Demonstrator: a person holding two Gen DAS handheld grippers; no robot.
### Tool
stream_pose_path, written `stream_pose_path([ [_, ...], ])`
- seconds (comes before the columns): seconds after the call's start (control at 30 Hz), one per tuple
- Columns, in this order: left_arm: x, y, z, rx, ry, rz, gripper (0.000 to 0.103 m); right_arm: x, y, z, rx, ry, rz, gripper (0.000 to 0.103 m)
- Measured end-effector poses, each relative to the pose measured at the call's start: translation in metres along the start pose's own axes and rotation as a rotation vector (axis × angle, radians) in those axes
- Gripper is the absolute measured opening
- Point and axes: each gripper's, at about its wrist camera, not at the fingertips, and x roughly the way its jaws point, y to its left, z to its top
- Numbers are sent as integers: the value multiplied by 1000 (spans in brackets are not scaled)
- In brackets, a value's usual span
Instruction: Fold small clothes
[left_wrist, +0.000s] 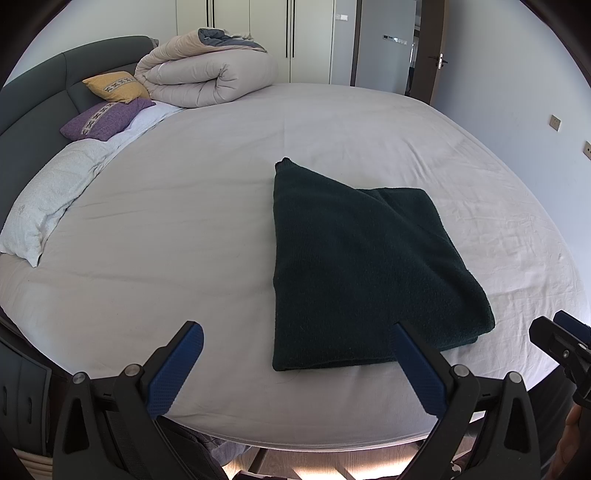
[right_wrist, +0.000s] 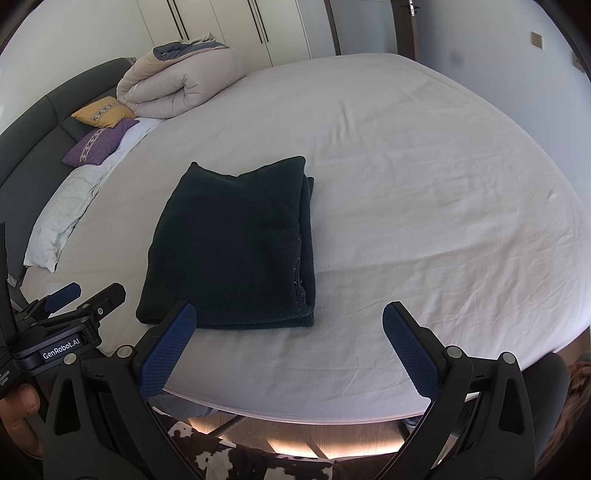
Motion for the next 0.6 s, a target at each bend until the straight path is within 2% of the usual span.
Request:
stream_pose_path([
  [0.6, 0, 2, -1, 2, 1, 1, 103, 1, -1, -2, 1, 3, 2, 103],
])
